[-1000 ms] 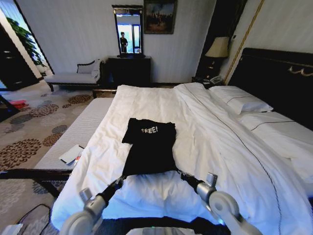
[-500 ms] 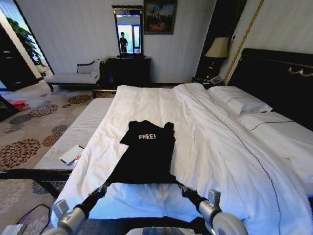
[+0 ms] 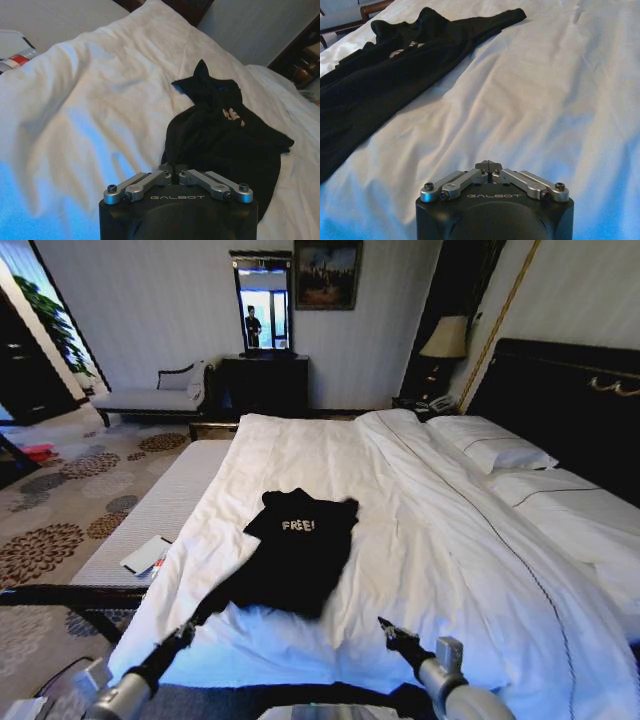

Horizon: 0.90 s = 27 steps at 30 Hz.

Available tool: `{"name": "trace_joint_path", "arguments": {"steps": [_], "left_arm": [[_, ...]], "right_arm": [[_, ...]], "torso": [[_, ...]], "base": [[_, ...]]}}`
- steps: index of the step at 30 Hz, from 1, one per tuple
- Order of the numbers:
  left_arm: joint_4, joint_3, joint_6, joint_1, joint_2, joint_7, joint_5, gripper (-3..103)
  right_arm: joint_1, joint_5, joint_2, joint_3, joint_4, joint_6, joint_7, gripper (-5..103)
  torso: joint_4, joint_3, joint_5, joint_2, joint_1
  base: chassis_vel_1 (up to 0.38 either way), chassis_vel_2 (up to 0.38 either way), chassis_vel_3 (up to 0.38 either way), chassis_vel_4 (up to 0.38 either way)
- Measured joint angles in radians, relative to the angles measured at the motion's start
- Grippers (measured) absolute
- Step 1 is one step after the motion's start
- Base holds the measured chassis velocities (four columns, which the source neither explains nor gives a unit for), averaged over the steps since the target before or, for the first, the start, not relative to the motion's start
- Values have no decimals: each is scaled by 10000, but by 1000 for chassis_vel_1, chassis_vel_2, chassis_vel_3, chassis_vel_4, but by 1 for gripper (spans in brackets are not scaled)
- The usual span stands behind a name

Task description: Fold the clothes on the bed.

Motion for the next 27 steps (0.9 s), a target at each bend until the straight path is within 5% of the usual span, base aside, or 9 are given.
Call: {"name": "trace_joint_path", "arguments": {"steps": [6, 11, 20, 27], "left_arm": [[126, 529, -17, -195, -100, -46, 430, 1], [222, 662, -16, -305, -129, -92, 515, 1], [372, 174, 180, -957, 11, -405, -236, 1], [349, 351, 279, -1133, 25, -580, -73, 1]], "right_arm": [[-55, -135, 202, -192, -102, 96, -104, 0], [53, 679, 420, -464, -20, 113, -164, -1], [1597, 4442, 374, -1640, -52, -438, 135, 37], [2740, 5587, 494, -2864, -707, -848, 404, 58]], "torso": [[1, 0, -1, 0, 0], [1, 1, -2, 0, 1], [2, 2, -1, -1, 1], [2, 2, -1, -1, 1]], "base": [[0, 0, 0, 0], [0, 0, 0, 0], [0, 0, 0, 0], [0, 0, 0, 0]]}}
